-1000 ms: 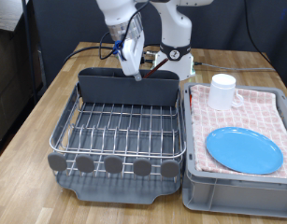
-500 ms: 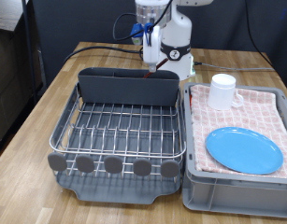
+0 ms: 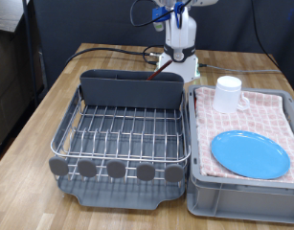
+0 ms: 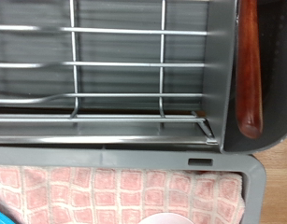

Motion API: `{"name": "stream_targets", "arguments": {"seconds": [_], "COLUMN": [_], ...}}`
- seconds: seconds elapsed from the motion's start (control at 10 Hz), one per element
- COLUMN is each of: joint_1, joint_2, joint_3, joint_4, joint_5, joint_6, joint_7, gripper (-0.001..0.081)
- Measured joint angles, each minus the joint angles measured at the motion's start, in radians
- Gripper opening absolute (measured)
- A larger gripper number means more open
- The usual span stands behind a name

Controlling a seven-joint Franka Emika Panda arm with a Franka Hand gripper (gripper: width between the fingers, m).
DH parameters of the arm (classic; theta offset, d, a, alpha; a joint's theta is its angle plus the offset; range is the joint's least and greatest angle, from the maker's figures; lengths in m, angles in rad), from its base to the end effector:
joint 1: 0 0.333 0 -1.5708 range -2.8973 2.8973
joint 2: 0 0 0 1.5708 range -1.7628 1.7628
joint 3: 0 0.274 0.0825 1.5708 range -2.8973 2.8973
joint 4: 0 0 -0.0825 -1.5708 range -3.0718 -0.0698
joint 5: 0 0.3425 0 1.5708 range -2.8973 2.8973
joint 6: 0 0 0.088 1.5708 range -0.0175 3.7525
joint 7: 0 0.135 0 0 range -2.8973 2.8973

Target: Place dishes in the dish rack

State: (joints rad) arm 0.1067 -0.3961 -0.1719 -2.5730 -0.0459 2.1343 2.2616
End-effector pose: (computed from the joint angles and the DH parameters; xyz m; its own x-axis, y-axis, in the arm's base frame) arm 0.3805 -0.0240 0.3495 -0.6561 -0.7546 0.0078 -0.7533 0.6555 0.0540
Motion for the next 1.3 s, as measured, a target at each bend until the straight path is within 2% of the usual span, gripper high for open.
{"name": "stream_targets", "arguments": {"seconds": [0.2, 0.5, 1.0, 1.3], "joint_1": [0.000, 0.009, 0.057, 0.072], "joint_2": [0.006, 0.033, 0.139, 0.207], "joint_3": [0.013, 0.077, 0.175, 0.214], "joint_4": [-0.001, 0.033, 0.177, 0.260], "joint_5": [-0.044, -0.084, -0.106, -0.107], "joint_6": [0.040, 0.049, 0.063, 0.074], "joint_7": [-0.001, -0.001, -0.080, -0.123], "gripper": [0.0803, 0.0803, 0.0803, 0.0803]}}
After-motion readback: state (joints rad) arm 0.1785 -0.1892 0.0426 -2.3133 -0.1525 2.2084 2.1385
